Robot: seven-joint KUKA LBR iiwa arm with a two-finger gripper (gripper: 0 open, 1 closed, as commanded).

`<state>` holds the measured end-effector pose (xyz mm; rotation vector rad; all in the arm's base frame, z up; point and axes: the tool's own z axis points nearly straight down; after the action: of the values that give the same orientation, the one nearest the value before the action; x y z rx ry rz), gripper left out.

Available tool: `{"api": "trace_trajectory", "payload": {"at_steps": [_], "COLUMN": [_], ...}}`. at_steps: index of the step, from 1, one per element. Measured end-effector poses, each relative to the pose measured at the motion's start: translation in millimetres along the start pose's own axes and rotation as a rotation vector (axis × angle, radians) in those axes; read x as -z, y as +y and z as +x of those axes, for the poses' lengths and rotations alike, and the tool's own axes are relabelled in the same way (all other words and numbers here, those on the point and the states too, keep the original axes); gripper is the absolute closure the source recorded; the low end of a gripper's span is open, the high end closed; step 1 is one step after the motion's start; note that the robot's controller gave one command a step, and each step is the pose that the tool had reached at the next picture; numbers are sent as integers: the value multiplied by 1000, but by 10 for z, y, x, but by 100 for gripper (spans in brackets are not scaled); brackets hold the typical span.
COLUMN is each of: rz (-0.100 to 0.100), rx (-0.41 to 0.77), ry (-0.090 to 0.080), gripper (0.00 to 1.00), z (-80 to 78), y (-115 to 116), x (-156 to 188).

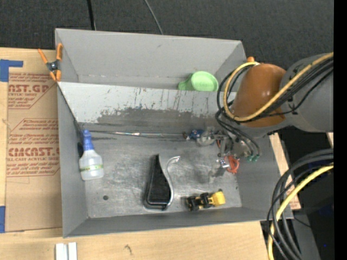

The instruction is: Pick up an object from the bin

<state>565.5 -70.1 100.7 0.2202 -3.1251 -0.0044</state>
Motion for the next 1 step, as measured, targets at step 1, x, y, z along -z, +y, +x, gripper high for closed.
{"api": "trace_trajectory", "payload": {"at_steps": [1], "rz": [5], "rx": [86], "ry": [-13], "gripper": [0], "z": [401], "y": [-21], "x": [138]}}
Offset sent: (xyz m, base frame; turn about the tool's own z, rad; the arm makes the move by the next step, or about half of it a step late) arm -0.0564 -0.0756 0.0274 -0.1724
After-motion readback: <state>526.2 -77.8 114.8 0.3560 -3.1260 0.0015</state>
